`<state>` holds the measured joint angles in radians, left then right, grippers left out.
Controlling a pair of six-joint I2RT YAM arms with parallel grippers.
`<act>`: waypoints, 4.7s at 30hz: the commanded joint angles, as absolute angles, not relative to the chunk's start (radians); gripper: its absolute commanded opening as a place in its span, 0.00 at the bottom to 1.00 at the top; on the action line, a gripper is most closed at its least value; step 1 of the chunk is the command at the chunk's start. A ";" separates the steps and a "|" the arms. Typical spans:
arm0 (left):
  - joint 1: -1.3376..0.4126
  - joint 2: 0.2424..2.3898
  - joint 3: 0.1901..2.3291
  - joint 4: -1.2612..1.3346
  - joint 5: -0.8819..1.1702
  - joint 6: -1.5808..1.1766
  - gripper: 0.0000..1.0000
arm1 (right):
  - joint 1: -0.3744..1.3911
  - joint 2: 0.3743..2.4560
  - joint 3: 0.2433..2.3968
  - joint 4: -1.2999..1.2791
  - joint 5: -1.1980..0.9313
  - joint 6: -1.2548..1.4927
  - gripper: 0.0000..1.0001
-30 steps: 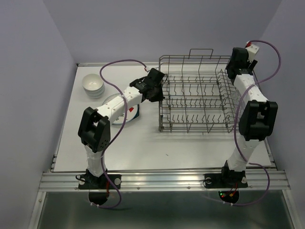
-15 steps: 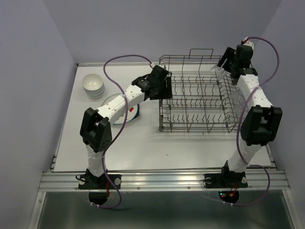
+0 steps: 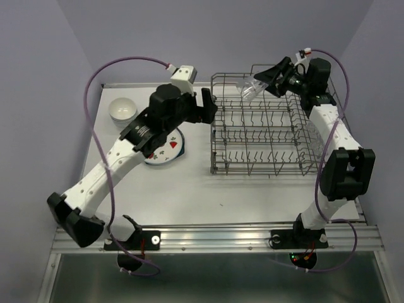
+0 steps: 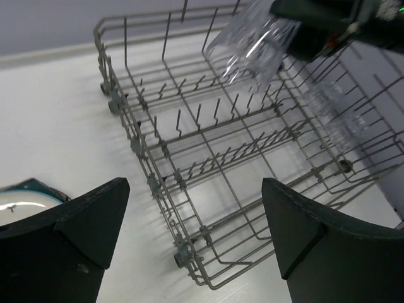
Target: Unload the mixed dishes from the dish rack
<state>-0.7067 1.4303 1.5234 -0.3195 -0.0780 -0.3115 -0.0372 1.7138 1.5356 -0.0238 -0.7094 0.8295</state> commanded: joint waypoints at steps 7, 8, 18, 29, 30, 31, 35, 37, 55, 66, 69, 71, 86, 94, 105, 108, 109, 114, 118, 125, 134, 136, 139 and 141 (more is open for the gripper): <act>-0.712 1.161 1.295 -0.014 0.044 -0.100 0.99 | 0.184 1.609 1.385 0.503 -1.035 1.375 0.01; -0.710 1.154 1.276 -0.011 0.051 -0.091 0.99 | 0.196 1.602 1.359 0.584 -1.028 1.423 0.01; -0.712 1.045 1.132 0.067 0.075 -0.080 0.99 | 0.225 1.502 1.272 0.615 -0.968 1.532 0.02; -0.712 1.049 1.115 0.232 0.147 -0.135 0.99 | 0.295 1.485 1.276 0.589 -0.969 1.506 0.05; -0.712 1.051 1.117 0.239 0.141 -0.140 0.99 | 0.304 1.485 1.275 0.589 -0.969 1.509 0.04; -0.712 1.057 1.121 0.253 0.120 -0.143 0.96 | 0.313 1.485 1.276 0.589 -0.973 1.508 0.04; -0.712 1.071 1.126 0.284 0.089 -0.133 0.78 | 0.324 1.479 1.272 0.589 -0.974 1.508 0.04; -0.710 1.078 1.126 0.308 0.077 -0.136 0.54 | 0.324 1.474 1.270 0.591 -0.976 1.508 0.05; -0.709 1.072 1.268 0.158 -0.216 -0.274 0.00 | 0.333 1.454 1.336 0.174 -0.587 0.947 1.00; -0.401 1.445 1.692 -0.356 -0.184 -0.400 0.00 | 0.333 1.316 1.364 -0.035 0.208 0.470 1.00; -0.324 1.615 1.840 -0.480 -0.128 -0.402 0.00 | 0.333 1.295 1.365 -0.040 0.268 0.433 1.00; -0.266 1.751 1.970 -0.552 -0.037 -0.391 0.00 | 0.333 1.290 1.370 -0.044 0.268 0.426 1.00; -0.184 2.247 2.384 -0.801 -0.038 -0.310 0.00 | 0.333 1.379 1.414 -0.089 0.236 0.379 1.00; -0.176 2.332 2.442 -0.834 -0.129 -0.316 0.00 | 0.333 1.408 1.413 -0.089 0.244 0.351 1.00; -0.138 2.375 2.437 -0.851 -0.094 -0.322 0.00 | 0.333 1.423 1.411 -0.089 0.270 0.324 1.00; -0.137 2.391 2.438 -0.865 -0.107 -0.316 0.00 | 0.333 1.428 1.413 -0.089 0.282 0.316 1.00; -0.137 2.399 2.439 -0.874 -0.110 -0.314 0.00 | 0.333 1.430 1.414 -0.089 0.288 0.313 1.00; -0.127 2.416 2.450 -0.887 -0.103 -0.327 0.03 | 0.333 1.433 1.416 -0.091 0.302 0.304 1.00; -0.124 2.416 2.450 -0.888 -0.101 -0.333 0.16 | 0.333 1.433 1.419 -0.094 0.299 0.301 1.00; -0.124 2.401 2.447 -0.884 -0.100 -0.347 0.63 | 0.333 1.424 1.419 -0.095 0.293 0.298 1.00; -0.129 2.251 2.445 -0.845 -0.064 -0.354 0.80 | 0.333 1.417 1.433 -0.107 0.340 0.275 1.00; -0.136 2.177 2.433 -0.832 -0.087 -0.362 0.83 | 0.333 1.425 1.436 -0.107 0.386 0.267 1.00; -0.173 2.047 2.346 -0.767 -0.127 -0.361 0.99 | 0.333 1.446 1.445 -0.109 0.452 0.244 1.00; -0.224 1.979 2.256 -0.730 -0.135 -0.356 0.99 | 0.324 1.471 1.463 -0.133 0.548 0.239 1.00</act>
<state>-0.1505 2.2387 2.3329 -0.8341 -0.0952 -0.3569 0.3336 1.4425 1.3975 -0.1295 0.3847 0.2733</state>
